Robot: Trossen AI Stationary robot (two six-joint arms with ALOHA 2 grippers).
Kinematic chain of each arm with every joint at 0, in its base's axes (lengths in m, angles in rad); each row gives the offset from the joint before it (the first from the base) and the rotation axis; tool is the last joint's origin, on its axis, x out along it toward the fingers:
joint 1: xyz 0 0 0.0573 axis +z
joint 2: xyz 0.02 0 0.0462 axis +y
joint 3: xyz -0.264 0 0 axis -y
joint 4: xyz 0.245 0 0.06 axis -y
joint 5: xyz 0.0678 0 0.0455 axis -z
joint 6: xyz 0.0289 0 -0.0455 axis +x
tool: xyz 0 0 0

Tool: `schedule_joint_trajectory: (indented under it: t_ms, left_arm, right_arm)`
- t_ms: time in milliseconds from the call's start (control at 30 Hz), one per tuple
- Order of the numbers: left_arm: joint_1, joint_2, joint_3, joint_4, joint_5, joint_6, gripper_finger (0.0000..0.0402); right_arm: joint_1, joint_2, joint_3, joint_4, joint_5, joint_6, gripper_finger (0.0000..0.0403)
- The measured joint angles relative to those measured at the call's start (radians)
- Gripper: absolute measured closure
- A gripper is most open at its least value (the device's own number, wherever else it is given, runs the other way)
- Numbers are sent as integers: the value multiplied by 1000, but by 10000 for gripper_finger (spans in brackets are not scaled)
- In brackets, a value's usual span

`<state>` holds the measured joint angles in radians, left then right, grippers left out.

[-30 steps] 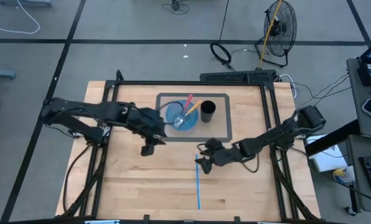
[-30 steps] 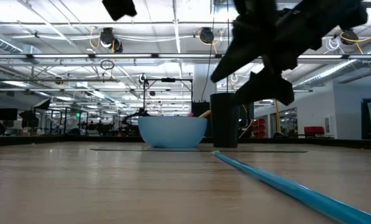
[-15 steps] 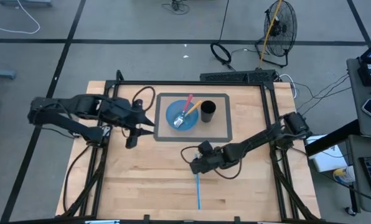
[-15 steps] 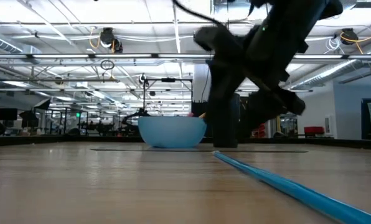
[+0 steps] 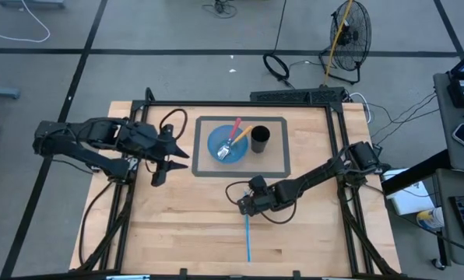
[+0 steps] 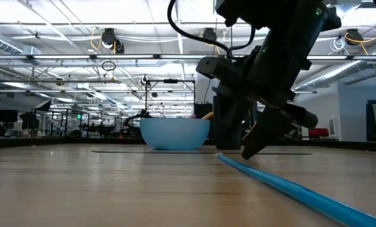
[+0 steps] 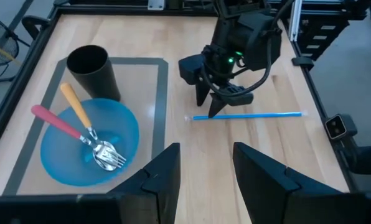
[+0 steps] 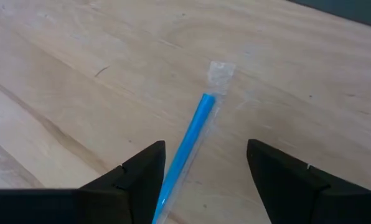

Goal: Pick & Place Utensil
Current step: Put the blue straw into the black cup

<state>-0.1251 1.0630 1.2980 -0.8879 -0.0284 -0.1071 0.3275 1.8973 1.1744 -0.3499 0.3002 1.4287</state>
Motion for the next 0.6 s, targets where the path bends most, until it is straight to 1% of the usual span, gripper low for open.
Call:
schedule_joint_trajectory:
  t_ms: [167, 300, 367, 467, 600]
  left_arm:
    - [-4, 0, 0, 0, -2, 7, 250]
    - [-4, 0, 0, 0, -16, 8, 250]
    - [-4, 0, 0, -1, -18, 12, 250]
    - [-4, 0, 0, -1, -19, 17, 250]
    - [-4, 0, 0, -1, -18, 19, 250]
  right_arm:
    - [-7, 7, 2, -26, -16, -5, 202]
    - [-8, 10, 0, 28, -28, -28, 216]
    - [-9, 13, 15, 24, -39, -28, 223]
    - [-11, 16, 49, -46, -48, -41, 233]
    - [-16, 16, 134, -193, -57, -61, 243]
